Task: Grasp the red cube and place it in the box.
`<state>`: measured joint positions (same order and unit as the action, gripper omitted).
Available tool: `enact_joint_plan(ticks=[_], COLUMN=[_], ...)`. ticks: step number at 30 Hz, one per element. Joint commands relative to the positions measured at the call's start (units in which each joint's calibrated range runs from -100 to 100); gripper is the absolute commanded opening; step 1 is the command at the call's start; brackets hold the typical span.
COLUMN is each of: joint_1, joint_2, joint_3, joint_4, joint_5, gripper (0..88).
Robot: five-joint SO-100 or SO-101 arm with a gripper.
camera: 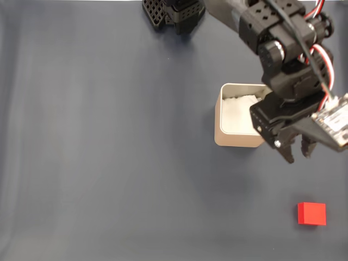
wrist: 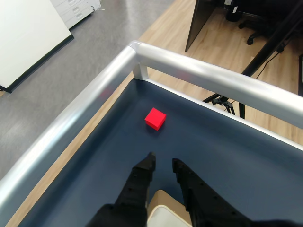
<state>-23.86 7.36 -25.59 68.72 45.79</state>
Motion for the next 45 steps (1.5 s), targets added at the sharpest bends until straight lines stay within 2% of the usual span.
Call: enact_joint_plan(ticks=[1, 5, 16, 28, 45], joint_1=[1.0, 1.3, 1.3, 1.9, 1.5], joint_2=[0.5, 2.6, 12.0, 21.4, 33.5], joint_3=[-3.7, -5.6, -15.8, -25.7, -34.8], joint_4=[-0.7, -2.0, -6.0, -6.1, -4.3], joint_5=[0.2, -0.4, -2.1, -1.3, -2.6], gripper=[22.2, 31.1, 43.5, 44.8, 45.7])
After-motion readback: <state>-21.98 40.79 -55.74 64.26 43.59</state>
